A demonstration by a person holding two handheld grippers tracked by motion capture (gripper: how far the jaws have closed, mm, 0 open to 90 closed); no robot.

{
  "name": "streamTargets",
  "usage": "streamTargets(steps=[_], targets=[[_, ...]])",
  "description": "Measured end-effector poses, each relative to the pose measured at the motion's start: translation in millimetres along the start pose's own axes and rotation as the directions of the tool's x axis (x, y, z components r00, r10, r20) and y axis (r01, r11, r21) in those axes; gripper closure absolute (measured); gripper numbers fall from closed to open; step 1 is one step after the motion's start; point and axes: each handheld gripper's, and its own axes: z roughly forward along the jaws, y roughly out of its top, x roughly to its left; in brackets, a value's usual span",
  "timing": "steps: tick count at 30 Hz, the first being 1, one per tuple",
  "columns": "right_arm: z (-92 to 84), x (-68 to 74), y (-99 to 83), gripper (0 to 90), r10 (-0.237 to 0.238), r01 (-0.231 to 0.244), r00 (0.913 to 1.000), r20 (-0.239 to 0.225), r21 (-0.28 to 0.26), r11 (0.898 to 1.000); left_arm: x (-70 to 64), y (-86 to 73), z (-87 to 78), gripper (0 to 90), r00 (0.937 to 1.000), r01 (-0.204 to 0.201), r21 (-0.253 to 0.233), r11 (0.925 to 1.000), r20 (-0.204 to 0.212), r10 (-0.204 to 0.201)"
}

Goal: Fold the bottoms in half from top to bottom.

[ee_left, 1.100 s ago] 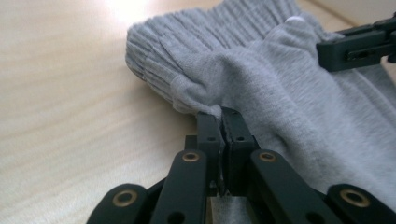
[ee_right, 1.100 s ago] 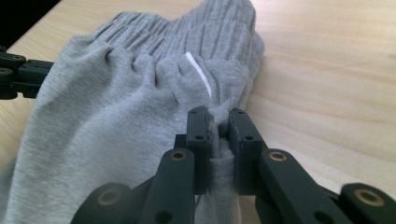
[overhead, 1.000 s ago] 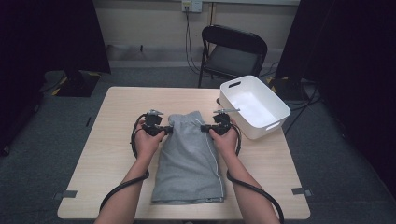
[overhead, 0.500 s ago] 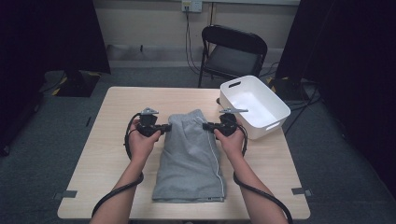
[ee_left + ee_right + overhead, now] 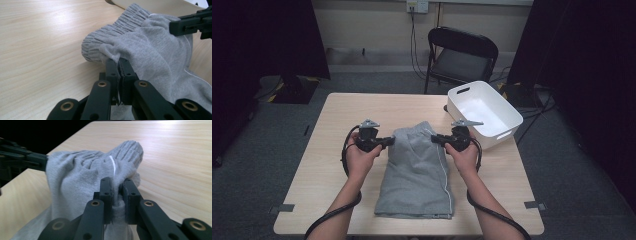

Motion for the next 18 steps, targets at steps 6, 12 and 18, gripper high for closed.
streamTargets(steps=[6,12,18], targets=[[-17.2,8.5,-11.2,80.6,-0.048,0.048,0.998,-0.042,-0.005,0.999,-9.8,-8.9,-11.0,87.8,0.9986,-0.046,0.012,0.9989,0.026,0.045],[-33.8,24.9,-33.2,80.5,-0.113,0.113,0.9927,-0.042,-0.001,0.994,-22.9,-34.3,-13.8,87.8,0.9965,-0.074,0.087,0.9935,0.045,0.07],[-48.2,43.0,-58.5,80.2,-0.19,0.192,0.9812,-0.031,0.053,0.98,-33.2,-69.4,-14.5,87.9,0.996,-0.079,0.17,0.9823,0.054,0.071]])
